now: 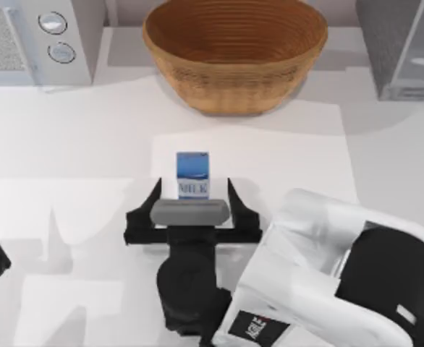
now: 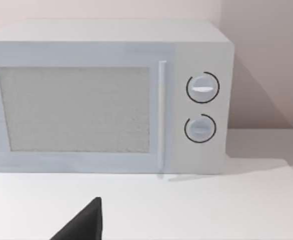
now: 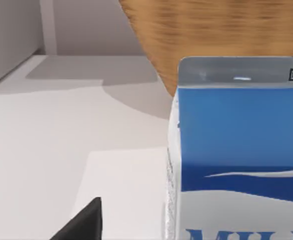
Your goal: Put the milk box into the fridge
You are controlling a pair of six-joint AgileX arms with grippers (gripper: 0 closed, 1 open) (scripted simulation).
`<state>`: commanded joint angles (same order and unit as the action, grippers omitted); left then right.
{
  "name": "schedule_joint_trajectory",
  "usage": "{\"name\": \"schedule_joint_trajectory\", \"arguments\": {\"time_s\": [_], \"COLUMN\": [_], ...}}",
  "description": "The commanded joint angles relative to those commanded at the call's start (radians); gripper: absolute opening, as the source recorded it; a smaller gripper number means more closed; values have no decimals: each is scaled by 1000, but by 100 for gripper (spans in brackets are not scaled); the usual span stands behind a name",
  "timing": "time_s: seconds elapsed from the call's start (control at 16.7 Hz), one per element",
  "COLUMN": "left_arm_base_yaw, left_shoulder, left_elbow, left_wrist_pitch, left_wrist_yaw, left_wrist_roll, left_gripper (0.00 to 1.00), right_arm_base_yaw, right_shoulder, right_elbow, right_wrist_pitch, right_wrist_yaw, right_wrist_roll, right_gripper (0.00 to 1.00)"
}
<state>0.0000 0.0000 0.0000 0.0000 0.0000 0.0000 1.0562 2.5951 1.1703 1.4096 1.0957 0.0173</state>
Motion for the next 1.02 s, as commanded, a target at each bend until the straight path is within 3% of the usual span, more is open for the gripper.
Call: {"name": "schedule_joint_trajectory", "arguments": {"time_s": [0.78,1.02], "left_arm_base_yaw": [0,0], "left_shoulder": [0,0], "left_elbow": [0,0], "left_wrist_pitch": [0,0], "left_wrist_yaw": [0,0], "left_wrist_roll": [0,0], "left_gripper": [100,100], "right_arm_base_yaw": [-101,-101], "right_shoulder": [42,42], "right_elbow": [131,131], "right_wrist_pitch": [-85,-85], "right_wrist_yaw": [-101,-101], "right_wrist_roll": [-4,-4], "right_gripper": [100,70]}}
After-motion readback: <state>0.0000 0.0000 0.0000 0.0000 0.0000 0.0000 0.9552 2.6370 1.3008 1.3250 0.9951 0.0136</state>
